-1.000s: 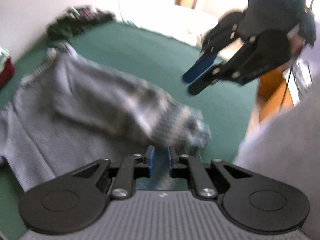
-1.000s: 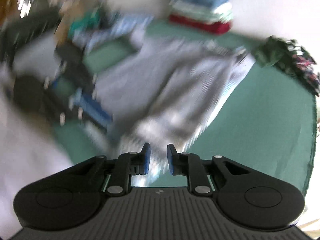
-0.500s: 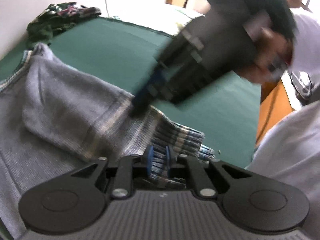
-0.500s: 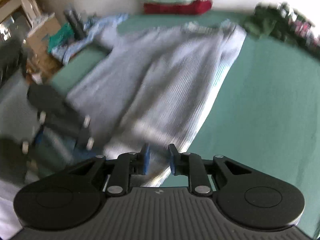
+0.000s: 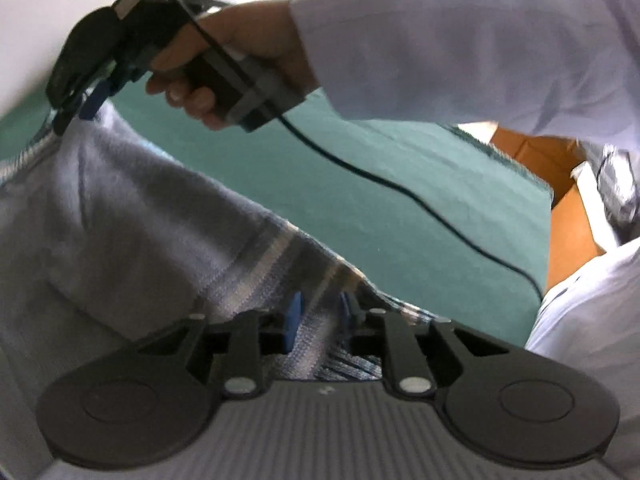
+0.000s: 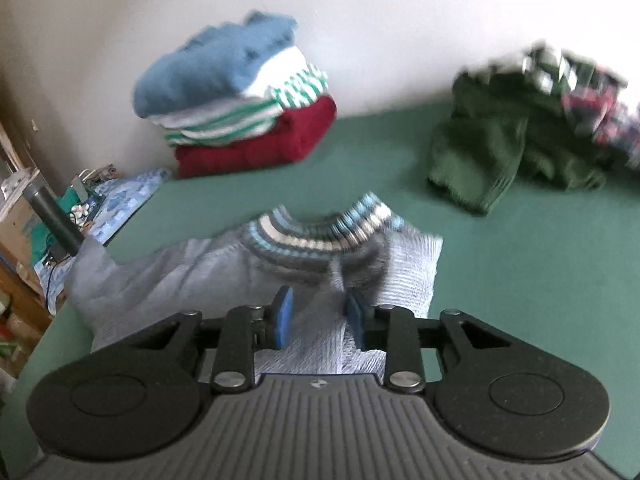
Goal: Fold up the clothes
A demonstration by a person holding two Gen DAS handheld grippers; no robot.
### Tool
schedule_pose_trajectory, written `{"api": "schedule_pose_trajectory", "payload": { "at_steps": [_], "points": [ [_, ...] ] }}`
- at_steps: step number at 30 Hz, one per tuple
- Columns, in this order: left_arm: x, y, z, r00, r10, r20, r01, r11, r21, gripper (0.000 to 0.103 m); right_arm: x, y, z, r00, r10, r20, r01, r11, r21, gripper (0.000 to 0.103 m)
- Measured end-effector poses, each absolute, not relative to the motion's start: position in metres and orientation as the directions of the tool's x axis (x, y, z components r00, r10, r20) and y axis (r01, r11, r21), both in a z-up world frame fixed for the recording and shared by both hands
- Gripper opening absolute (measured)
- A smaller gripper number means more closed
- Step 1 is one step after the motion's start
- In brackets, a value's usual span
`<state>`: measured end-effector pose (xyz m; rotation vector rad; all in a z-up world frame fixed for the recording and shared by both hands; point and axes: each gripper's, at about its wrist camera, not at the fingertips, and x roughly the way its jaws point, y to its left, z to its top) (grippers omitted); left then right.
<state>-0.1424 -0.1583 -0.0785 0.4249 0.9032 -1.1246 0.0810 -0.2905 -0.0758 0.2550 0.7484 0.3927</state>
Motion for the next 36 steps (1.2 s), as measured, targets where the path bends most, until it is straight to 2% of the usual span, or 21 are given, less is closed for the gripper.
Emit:
{"api": "schedule_pose_trajectory", "payload": {
  "at_steps": [2, 5, 8, 10, 14, 17, 18, 19, 20, 21, 22, 24, 27, 29, 31, 35, 36],
  "points": [
    [-0.142, -0.158, -0.078, 0.139, -0.592, -0.794, 0.898, 0.414, -0.151, 0.021, 0.092, -0.293, -0.085, 0.641, 0.452, -0.62, -0.232, 0.884, 0.405, 0.027],
    [-0.142, -0.158, -0.078, 0.136, -0.597, -0.791, 0.887, 0.429, -0.172, 0.027, 0.102, -0.295, -0.09, 0.62, 0.488, -0.615, -0.22, 0.86, 0.46, 0.008],
    [-0.141, -0.158, -0.077, 0.132, -0.603, -0.787, 0.875, 0.444, -0.193, 0.03, 0.108, -0.297, -0.091, 0.617, 0.551, -0.561, -0.247, 0.813, 0.527, 0.007],
    [-0.141, -0.157, -0.077, 0.13, -0.606, -0.784, 0.867, 0.453, -0.206, 0.033, 0.107, -0.299, -0.09, 0.619, 0.545, -0.566, -0.248, 0.819, 0.517, 0.002],
    [-0.144, -0.159, -0.074, 0.13, -0.604, -0.786, 0.864, 0.458, -0.209, 0.035, 0.106, -0.304, -0.087, 0.622, 0.528, -0.579, -0.25, 0.834, 0.492, 0.005],
    [-0.145, -0.158, -0.075, 0.123, -0.608, -0.784, 0.864, 0.455, -0.217, 0.041, 0.105, -0.307, -0.084, 0.624, 0.515, -0.588, -0.25, 0.844, 0.474, 0.017],
    [-0.145, -0.156, -0.076, 0.113, -0.612, -0.783, 0.865, 0.449, -0.226, 0.049, 0.105, -0.308, -0.084, 0.625, 0.511, -0.591, -0.251, 0.848, 0.468, 0.023],
    [-0.146, -0.155, -0.077, 0.104, -0.616, -0.781, 0.865, 0.443, -0.235, 0.054, 0.105, -0.31, -0.083, 0.625, 0.506, -0.594, -0.251, 0.851, 0.462, 0.024],
    [-0.147, -0.153, -0.078, 0.094, -0.62, -0.779, 0.866, 0.437, -0.243, 0.067, 0.105, -0.311, -0.082, 0.626, 0.502, -0.597, -0.251, 0.854, 0.455, 0.024],
    [-0.148, -0.154, -0.079, 0.09, -0.62, -0.779, 0.869, 0.432, -0.243, 0.075, 0.104, -0.312, -0.081, 0.627, 0.498, -0.599, -0.251, 0.857, 0.449, 0.023],
    [-0.15, -0.156, -0.08, 0.09, -0.618, -0.781, 0.872, 0.427, -0.237, 0.078, 0.108, -0.311, -0.085, 0.629, 0.487, -0.606, -0.239, 0.863, 0.445, 0.015],
    [-0.153, -0.161, -0.081, 0.09, -0.613, -0.785, 0.88, 0.419, -0.226, 0.079, 0.114, -0.31, -0.092, 0.632, 0.463, -0.621, -0.213, 0.875, 0.435, 0.006],
    [-0.15, -0.159, -0.083, 0.097, -0.62, -0.779, 0.868, 0.435, -0.239, 0.077, 0.106, -0.303, -0.085, 0.657, 0.414, -0.63, -0.208, 0.903, 0.377, 0.007],
    [-0.149, -0.159, -0.083, 0.105, -0.623, -0.775, 0.859, 0.45, -0.244, 0.077, 0.09, -0.303, -0.071, 0.675, 0.44, -0.592, -0.236, 0.889, 0.391, 0.009],
    [-0.149, -0.159, -0.084, 0.114, -0.623, -0.773, 0.853, 0.46, -0.245, 0.077, 0.074, -0.304, -0.062, 0.647, 0.535, -0.543, -0.303, 0.834, 0.461, 0.014],
    [-0.153, -0.162, -0.082, 0.132, -0.609, -0.782, 0.858, 0.466, -0.218, 0.078, 0.067, -0.307, -0.077, 0.613, 0.523, -0.592, -0.243, 0.838, 0.489, 0.014],
    [-0.154, -0.163, -0.082, 0.138, -0.605, -0.784, 0.858, 0.468, -0.21, 0.078, 0.065, -0.308, -0.08, 0.604, 0.52, -0.604, -0.227, 0.839, 0.494, 0.011]
  ]
}}
